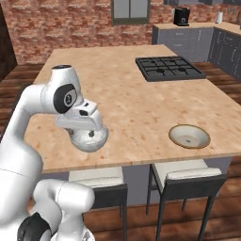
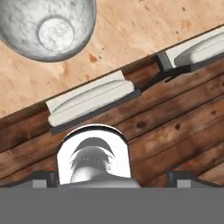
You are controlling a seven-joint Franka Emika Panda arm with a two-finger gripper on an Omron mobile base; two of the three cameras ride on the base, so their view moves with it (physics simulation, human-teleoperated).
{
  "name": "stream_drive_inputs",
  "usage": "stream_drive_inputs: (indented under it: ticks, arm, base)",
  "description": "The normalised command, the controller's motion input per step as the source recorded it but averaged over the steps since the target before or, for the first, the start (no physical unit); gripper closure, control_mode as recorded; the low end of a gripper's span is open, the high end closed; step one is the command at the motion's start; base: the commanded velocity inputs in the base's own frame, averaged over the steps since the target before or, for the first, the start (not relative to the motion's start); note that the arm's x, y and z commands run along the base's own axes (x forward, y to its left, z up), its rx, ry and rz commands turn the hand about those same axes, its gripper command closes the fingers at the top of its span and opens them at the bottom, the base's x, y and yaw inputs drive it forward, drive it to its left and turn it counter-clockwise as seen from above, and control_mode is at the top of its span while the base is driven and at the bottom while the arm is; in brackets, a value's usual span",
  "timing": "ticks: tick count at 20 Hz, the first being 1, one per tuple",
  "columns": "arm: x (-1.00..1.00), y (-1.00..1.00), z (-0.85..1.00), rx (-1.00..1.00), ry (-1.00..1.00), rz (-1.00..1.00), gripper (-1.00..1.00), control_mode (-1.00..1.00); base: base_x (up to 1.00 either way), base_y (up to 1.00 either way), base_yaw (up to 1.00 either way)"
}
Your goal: Pick up the bowls from the cabinet and place each bowl in front of a stool on the dining counter.
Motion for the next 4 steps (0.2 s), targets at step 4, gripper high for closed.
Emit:
stream_drive_inputs:
  ticks: [4]
  arm:
    - [-0.62, -0.64, 0.01, 0.03, 0.0, -0.13, -1.0, -1.0]
  base:
    - [0.0, 0.0, 0.0]
